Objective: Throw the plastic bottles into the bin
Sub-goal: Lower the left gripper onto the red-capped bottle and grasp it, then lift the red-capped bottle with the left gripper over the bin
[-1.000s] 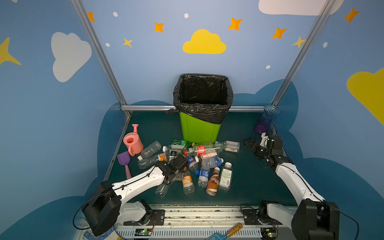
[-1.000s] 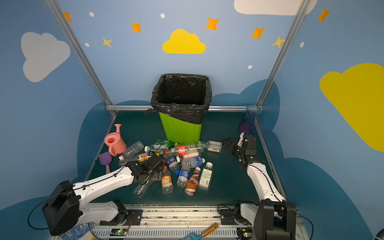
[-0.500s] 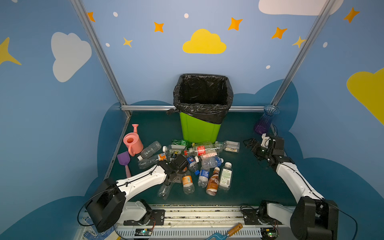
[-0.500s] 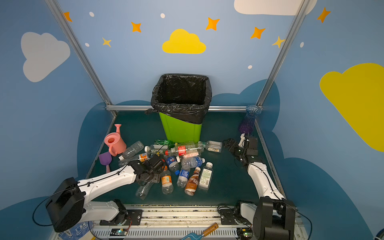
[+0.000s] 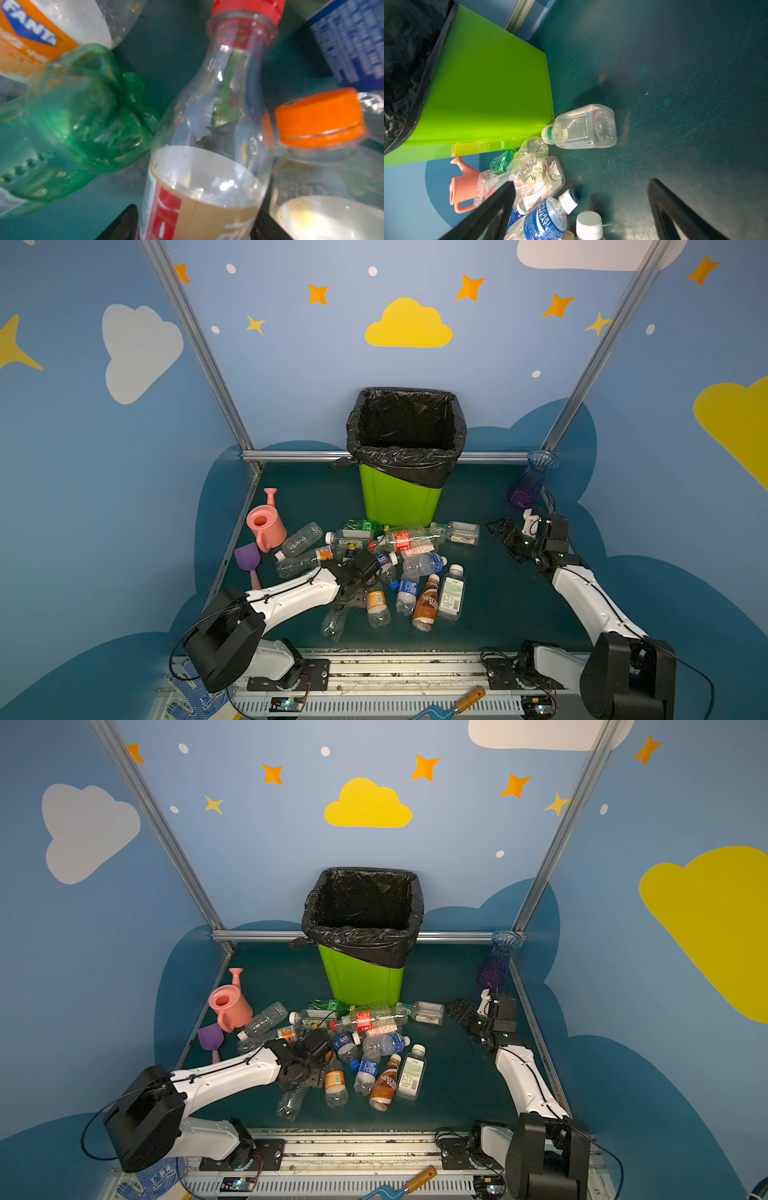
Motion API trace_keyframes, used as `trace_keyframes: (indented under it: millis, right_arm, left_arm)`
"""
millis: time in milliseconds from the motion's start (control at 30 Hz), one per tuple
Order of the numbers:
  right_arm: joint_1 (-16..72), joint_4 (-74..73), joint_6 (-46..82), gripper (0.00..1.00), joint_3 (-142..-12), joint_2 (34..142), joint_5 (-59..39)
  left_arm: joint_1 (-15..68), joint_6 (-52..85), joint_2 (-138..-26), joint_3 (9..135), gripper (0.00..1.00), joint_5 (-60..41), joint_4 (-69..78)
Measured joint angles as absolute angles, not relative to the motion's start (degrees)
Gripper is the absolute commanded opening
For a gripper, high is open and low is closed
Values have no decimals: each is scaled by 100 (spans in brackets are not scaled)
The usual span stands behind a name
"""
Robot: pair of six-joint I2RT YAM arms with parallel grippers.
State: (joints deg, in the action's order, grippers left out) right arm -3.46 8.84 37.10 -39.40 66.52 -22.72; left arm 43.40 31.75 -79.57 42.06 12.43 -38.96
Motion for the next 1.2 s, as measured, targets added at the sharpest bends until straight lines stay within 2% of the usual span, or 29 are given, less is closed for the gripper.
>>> trace_keyframes:
  millis: [267, 600, 800, 967, 1067, 1200]
  right_arm:
    - [-405, 882, 3708, 98, -3940, 6696, -2342]
    - [-495, 882, 3708, 98, -3938, 6753, -2370]
    - [-582, 882, 3710, 98, -3938, 6753, -2370]
    - [-666, 884, 3717, 98, -3938, 6751, -2375]
    - [-731, 884, 3726, 98, -3940, 6746, -2403]
    - [-867, 886, 3730, 98, -3940, 6670, -2451]
  left_arm:
    - [4340, 3061, -8099, 4213, 61, 1160, -3817]
    - [4342, 2952, -7505, 4270, 54, 1135, -3938]
    - [4353, 2936, -6493, 4641, 52, 1339, -4278]
    - [4353, 2582, -5096, 5266, 50, 1798, -4250]
    - [4353, 2064, -4423, 5835, 50, 2137, -3844]
    - [4353, 996, -4051, 6569, 50, 2443, -2545]
